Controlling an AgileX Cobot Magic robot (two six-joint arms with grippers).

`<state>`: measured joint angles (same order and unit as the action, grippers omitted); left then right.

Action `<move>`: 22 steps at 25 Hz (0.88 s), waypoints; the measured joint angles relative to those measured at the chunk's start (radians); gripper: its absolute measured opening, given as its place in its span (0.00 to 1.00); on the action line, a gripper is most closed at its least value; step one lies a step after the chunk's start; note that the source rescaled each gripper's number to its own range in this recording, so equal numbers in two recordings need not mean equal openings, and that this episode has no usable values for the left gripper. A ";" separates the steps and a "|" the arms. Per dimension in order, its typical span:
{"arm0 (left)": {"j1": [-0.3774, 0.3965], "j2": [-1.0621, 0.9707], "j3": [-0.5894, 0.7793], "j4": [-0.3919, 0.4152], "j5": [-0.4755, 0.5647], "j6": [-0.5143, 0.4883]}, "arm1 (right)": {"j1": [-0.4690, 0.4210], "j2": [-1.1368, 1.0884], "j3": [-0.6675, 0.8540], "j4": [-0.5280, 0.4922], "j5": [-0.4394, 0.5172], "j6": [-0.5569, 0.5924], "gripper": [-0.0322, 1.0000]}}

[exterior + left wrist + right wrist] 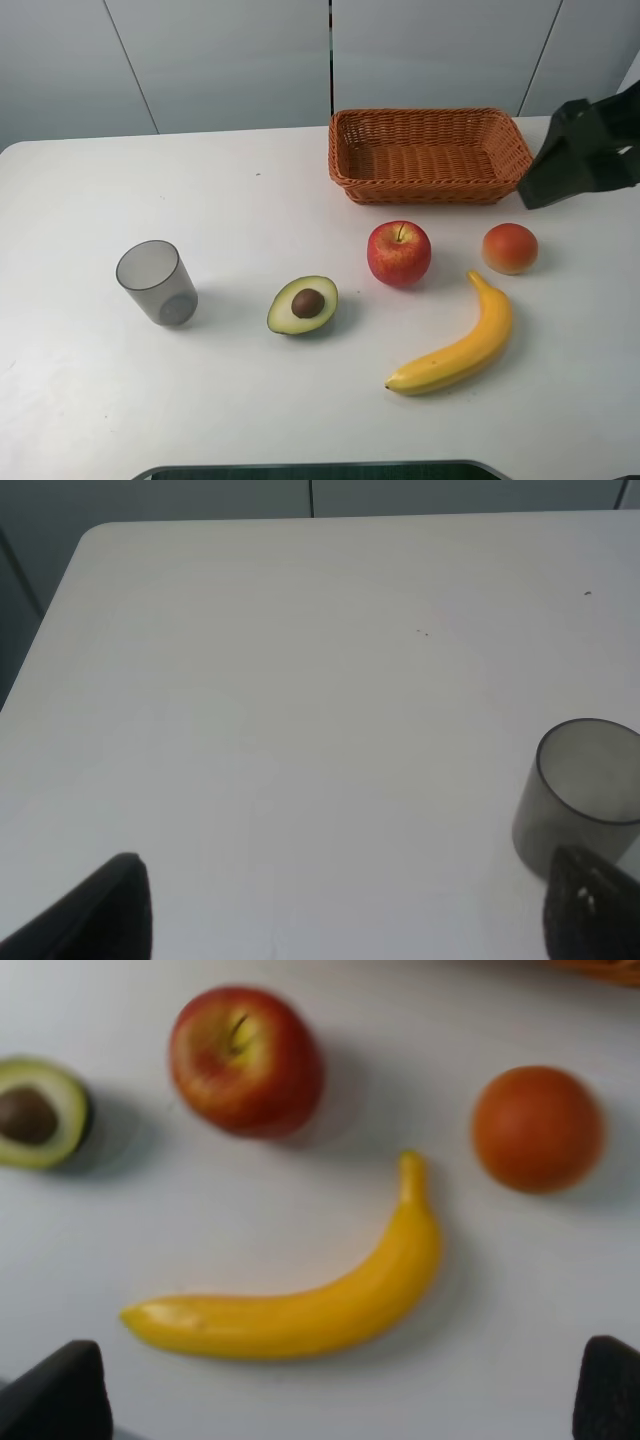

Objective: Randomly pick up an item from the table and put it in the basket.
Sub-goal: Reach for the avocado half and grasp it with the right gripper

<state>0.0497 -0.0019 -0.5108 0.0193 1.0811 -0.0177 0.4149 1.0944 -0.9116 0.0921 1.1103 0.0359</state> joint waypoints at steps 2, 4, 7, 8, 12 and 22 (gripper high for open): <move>0.000 0.000 0.000 0.000 0.000 0.000 | 0.068 0.043 0.000 0.000 -0.011 0.002 1.00; 0.000 0.000 0.000 0.000 0.000 0.000 | 0.128 0.081 0.000 0.000 -0.030 0.004 1.00; 0.000 0.000 0.000 0.000 0.000 0.000 | 0.213 0.141 0.000 0.000 -0.071 0.056 1.00; 0.000 0.000 0.000 0.000 0.000 0.000 | 0.239 0.164 0.000 0.001 -0.092 0.075 1.00; 0.000 0.000 0.000 0.000 0.000 0.000 | 0.333 0.258 0.000 0.035 -0.187 0.106 1.00; 0.000 0.000 0.000 0.000 0.000 0.000 | 0.455 0.508 -0.033 0.077 -0.341 0.311 1.00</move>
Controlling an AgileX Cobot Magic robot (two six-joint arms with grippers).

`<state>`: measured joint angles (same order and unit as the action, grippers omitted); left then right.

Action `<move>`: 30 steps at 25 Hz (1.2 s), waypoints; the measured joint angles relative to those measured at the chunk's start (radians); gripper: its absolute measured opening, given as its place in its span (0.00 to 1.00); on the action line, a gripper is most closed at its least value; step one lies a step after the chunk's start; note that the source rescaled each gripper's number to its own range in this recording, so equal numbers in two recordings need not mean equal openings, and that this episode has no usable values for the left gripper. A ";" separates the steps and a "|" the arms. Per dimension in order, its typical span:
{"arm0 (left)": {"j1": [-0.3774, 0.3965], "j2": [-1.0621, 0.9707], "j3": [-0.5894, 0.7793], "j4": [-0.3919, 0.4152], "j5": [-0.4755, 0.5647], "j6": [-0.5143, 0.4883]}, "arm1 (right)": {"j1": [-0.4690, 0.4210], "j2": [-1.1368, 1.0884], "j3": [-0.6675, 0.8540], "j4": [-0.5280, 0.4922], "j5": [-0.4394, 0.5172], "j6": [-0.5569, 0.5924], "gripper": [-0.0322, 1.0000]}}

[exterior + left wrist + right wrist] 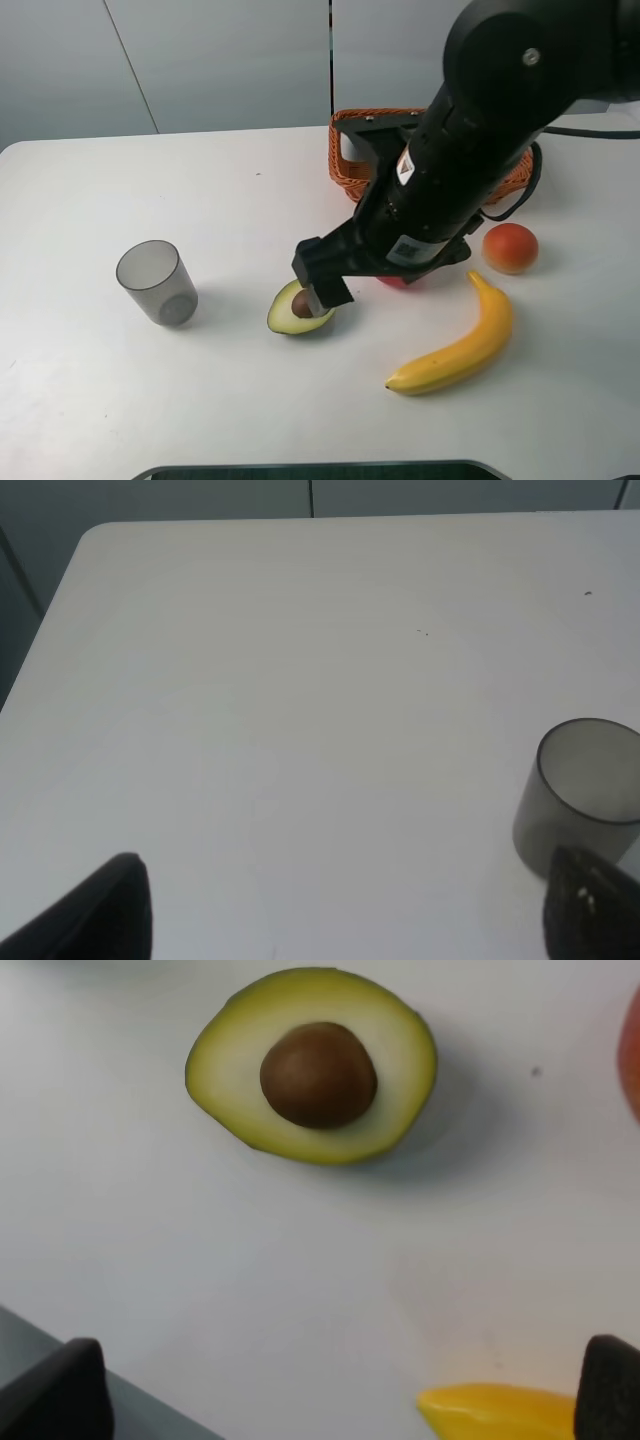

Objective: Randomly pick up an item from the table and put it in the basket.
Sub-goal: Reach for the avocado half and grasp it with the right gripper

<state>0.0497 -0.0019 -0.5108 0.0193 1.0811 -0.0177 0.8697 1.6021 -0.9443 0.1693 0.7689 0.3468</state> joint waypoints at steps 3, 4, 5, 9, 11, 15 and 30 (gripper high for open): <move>0.000 0.000 0.000 0.000 0.000 0.000 | 0.003 0.065 -0.020 0.000 -0.033 0.109 1.00; 0.000 0.000 0.000 0.000 0.000 0.000 | 0.003 0.086 -0.027 0.000 -0.045 0.151 1.00; 0.000 0.000 0.000 0.000 0.000 0.000 | 0.005 0.106 -0.032 0.000 -0.055 0.189 1.00; 0.000 0.000 0.000 0.000 0.000 0.000 | 0.015 0.167 -0.058 0.000 -0.095 0.303 1.00; 0.000 0.000 0.000 0.000 0.000 0.000 | 0.022 0.188 -0.075 -0.004 -0.109 0.377 1.00; 0.000 0.000 0.000 0.000 0.000 0.000 | 0.029 0.230 -0.105 -0.063 -0.117 0.520 1.00; 0.000 0.000 0.000 0.000 0.000 -0.004 | 0.035 0.402 -0.236 -0.212 -0.095 0.862 1.00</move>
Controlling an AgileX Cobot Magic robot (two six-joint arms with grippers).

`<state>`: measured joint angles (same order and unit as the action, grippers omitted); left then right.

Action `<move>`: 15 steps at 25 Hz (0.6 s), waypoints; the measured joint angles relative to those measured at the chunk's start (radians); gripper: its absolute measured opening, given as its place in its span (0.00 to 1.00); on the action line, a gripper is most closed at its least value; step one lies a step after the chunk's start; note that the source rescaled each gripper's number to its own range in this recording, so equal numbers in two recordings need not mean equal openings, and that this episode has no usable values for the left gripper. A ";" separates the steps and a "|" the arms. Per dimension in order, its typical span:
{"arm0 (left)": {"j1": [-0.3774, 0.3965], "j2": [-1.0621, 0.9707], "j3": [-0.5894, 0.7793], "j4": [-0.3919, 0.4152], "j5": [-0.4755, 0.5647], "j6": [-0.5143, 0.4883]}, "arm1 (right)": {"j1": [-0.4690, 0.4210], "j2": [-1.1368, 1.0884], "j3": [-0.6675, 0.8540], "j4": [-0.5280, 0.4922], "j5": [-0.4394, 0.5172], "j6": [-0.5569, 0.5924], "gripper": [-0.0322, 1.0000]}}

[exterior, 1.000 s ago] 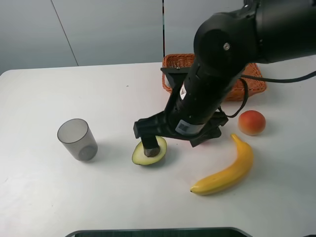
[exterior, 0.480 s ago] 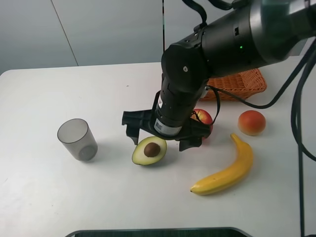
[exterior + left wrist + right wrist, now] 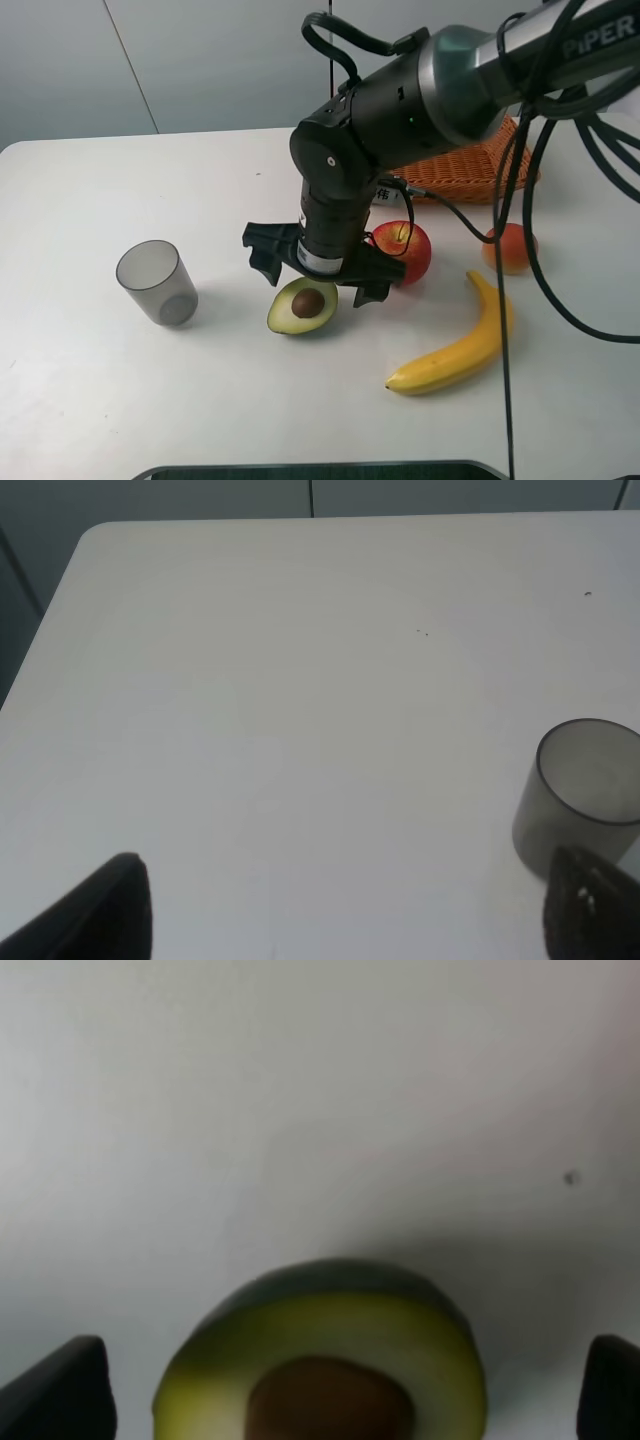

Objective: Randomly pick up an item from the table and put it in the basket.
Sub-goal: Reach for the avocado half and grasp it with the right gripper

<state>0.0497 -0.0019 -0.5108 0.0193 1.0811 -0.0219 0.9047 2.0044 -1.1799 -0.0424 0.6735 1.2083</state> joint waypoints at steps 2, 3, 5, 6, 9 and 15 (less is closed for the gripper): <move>0.000 0.000 0.000 0.000 0.000 0.000 | 0.000 0.013 -0.021 0.000 0.002 0.014 1.00; 0.000 0.000 0.000 0.000 0.000 0.000 | 0.000 0.018 -0.028 0.000 0.002 0.021 1.00; 0.000 0.000 0.000 0.000 0.000 0.000 | 0.000 0.025 -0.039 -0.002 0.004 0.031 1.00; 0.000 0.000 0.000 0.000 0.000 0.000 | 0.000 0.030 -0.043 -0.006 0.004 0.036 1.00; 0.000 0.000 0.000 0.000 0.000 0.000 | 0.000 0.037 -0.043 -0.010 0.006 0.054 1.00; 0.000 0.000 0.000 0.000 0.000 0.000 | 0.000 0.069 -0.044 -0.010 0.016 0.060 1.00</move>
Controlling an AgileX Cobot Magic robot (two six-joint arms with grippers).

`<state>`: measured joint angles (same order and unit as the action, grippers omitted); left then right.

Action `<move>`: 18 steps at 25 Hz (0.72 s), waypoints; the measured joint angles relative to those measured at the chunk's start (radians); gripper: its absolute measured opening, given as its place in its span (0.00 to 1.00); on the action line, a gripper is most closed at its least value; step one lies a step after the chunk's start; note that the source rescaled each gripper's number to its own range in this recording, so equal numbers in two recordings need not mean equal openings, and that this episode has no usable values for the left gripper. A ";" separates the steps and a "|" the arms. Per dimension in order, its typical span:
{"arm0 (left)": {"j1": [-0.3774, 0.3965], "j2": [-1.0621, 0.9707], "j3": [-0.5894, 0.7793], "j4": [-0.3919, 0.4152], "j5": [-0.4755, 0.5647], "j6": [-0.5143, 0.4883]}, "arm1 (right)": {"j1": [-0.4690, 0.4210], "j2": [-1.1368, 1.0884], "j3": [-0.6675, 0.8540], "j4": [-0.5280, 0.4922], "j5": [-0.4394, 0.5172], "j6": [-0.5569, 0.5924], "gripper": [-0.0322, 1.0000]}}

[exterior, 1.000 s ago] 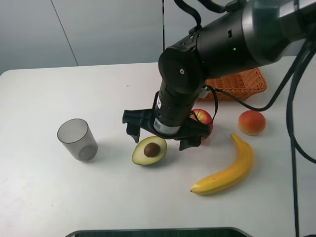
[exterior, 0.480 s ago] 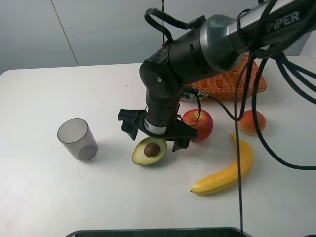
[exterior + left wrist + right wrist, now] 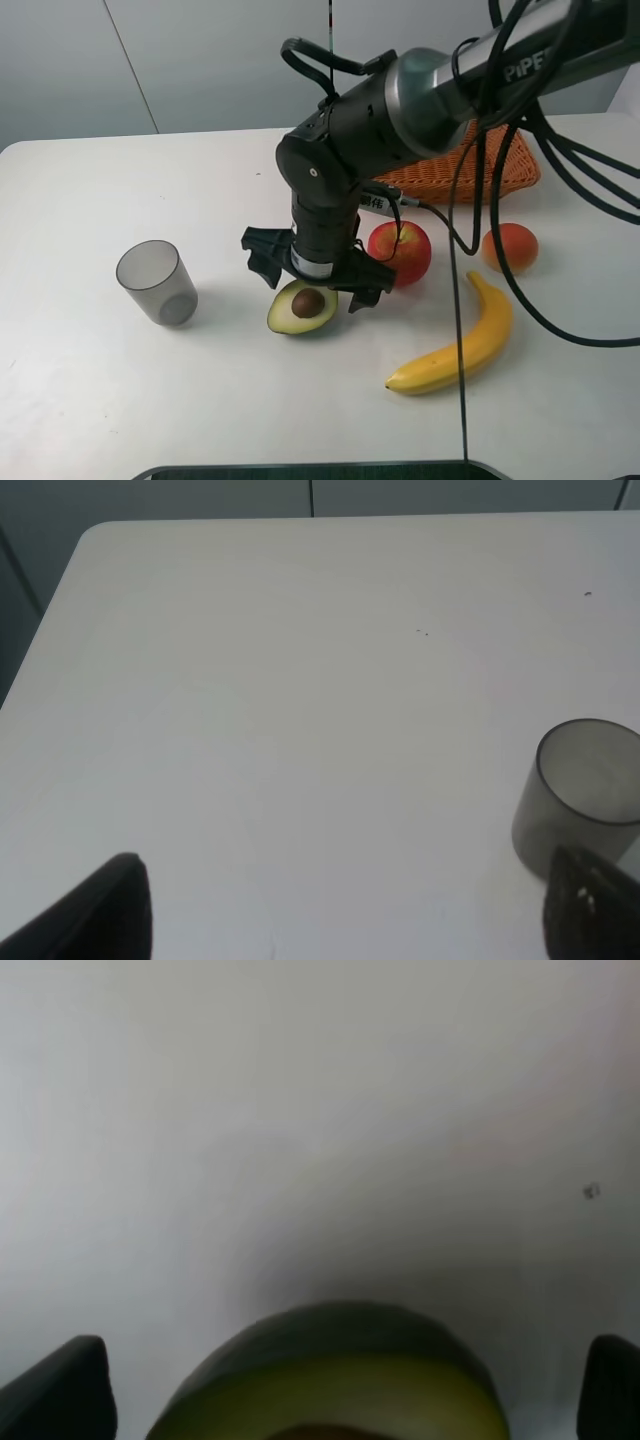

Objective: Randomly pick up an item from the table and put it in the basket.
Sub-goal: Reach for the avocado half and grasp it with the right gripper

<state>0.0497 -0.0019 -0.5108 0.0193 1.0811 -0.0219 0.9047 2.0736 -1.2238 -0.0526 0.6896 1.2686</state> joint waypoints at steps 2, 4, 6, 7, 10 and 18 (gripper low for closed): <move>0.000 0.000 0.000 0.000 0.000 0.000 | 0.000 0.008 0.000 0.011 0.000 0.000 1.00; 0.000 0.000 0.000 0.000 0.000 0.000 | 0.000 0.018 0.000 0.028 0.000 -0.015 1.00; 0.000 0.000 0.000 0.000 0.000 0.000 | 0.000 0.033 0.000 0.047 -0.005 -0.028 1.00; 0.000 0.000 0.000 0.000 0.000 0.000 | 0.000 0.036 0.000 0.053 -0.009 -0.030 1.00; 0.000 0.000 0.000 0.000 0.000 0.000 | 0.000 0.042 0.000 0.063 -0.017 -0.034 1.00; 0.000 0.000 0.000 0.000 0.000 0.000 | 0.000 0.042 0.000 0.053 -0.025 -0.034 0.61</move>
<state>0.0497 -0.0019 -0.5108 0.0193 1.0811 -0.0219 0.9047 2.1154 -1.2238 0.0000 0.6647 1.2346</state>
